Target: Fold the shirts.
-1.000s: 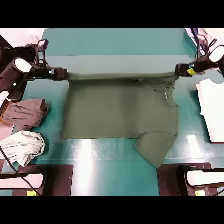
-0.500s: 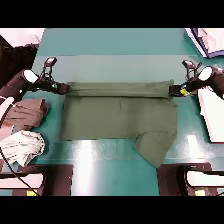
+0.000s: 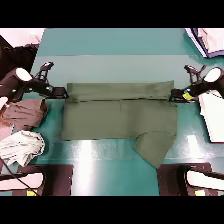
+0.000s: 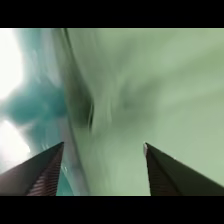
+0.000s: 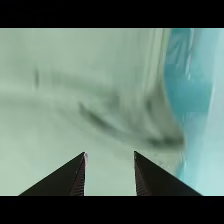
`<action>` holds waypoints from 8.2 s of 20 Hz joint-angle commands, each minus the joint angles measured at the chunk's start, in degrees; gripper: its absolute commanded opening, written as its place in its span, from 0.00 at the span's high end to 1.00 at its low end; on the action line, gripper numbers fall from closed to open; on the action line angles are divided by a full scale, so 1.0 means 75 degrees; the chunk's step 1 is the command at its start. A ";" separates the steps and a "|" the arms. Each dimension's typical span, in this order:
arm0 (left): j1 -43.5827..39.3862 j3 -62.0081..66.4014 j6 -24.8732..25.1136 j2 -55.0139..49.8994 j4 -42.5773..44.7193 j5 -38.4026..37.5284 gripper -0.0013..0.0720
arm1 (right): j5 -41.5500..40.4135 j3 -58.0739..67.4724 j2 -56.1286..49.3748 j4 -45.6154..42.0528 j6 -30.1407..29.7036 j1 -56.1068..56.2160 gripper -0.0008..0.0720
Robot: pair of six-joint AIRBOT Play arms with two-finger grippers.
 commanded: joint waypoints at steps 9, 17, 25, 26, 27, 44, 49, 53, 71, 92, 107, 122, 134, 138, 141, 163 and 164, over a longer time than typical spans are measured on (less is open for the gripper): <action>0.0408 -0.3978 -0.0271 0.2148 -0.0510 -0.1428 0.18 | 0.0761 -0.2087 0.2460 0.2465 -0.0938 -0.1874 0.57; 0.0353 -0.4264 -0.0178 0.2203 -0.0787 -0.1323 0.66 | 0.1084 -0.2087 0.2868 0.2273 -0.0938 -0.1874 0.57; -0.0408 -0.4252 -0.0192 0.2241 -0.0845 -0.0717 0.95 | 0.2943 -0.2130 0.2873 -0.0184 -0.0440 -0.1871 0.48; -0.0449 -0.4252 -0.0204 0.2241 -0.0863 -0.0673 0.95 | 0.2946 -0.2267 0.2876 -0.0050 -0.0425 -0.1868 0.48; -0.0446 -0.4252 -0.0201 0.2241 -0.0924 -0.0673 0.95 | 0.2929 -0.2538 0.2873 0.0149 -0.0379 -0.1868 0.47; -0.0446 -0.3905 -0.0245 0.2687 -0.0708 -0.1198 0.95 | 0.1300 -0.4581 0.2876 0.0691 -0.0446 -0.0195 0.96; -0.0449 -0.3905 -0.0697 0.3966 0.0006 -0.1999 0.95 | 0.2973 -0.3620 0.4013 -0.1093 -0.0181 0.0239 0.96; -0.0449 -0.3905 -0.1119 0.5179 0.0108 -0.3354 0.95 | 0.3579 -0.3372 0.5668 -0.1343 -0.0087 0.0236 0.96; -0.0449 -0.1868 -0.1183 0.2008 -0.0221 0.0411 0.95 | 0.1163 -0.0446 0.1795 -0.0918 -0.0251 0.0239 0.96; -0.0434 -0.0609 -0.1180 0.0860 -0.0708 0.0201 0.95 | 0.0490 0.0149 0.0761 0.1614 -0.0825 -0.1014 0.28; -0.1399 -0.0612 -0.1195 0.0857 -0.1871 0.0245 0.95 | 0.0729 -0.0892 -0.1842 0.3480 -0.4625 -0.2416 0.04; -0.2579 -0.0280 -0.1448 0.0472 -0.1929 0.0994 0.95 | 0.2468 0.1209 -0.1766 0.4054 -0.3450 -0.1504 0.96; -0.4596 0.2769 -0.1448 -0.3308 -0.1935 0.1099 0.95 | 0.2439 0.4975 -0.0708 0.4039 -0.1212 0.1979 0.96; -0.4523 0.2885 -0.1445 -0.3418 -0.1813 0.1282 0.95 | 0.2591 0.6003 -0.1256 0.3666 -0.0868 0.2911 0.96; -0.4316 0.3019 -0.1445 -0.3416 -0.1784 0.1032 0.95 | 0.2626 0.6455 -0.1626 0.3378 -0.0775 0.3433 0.96; 0.0038 0.3593 -0.0787 0.1116 0.0414 -0.1376 0.95 | -0.1807 0.7079 -0.4558 0.3086 -0.2419 0.7411 0.14; 0.0035 0.3590 -0.0781 0.1105 0.0437 -0.1504 0.95 | -0.1355 0.7079 -0.4348 0.2792 -0.2151 0.7251 0.14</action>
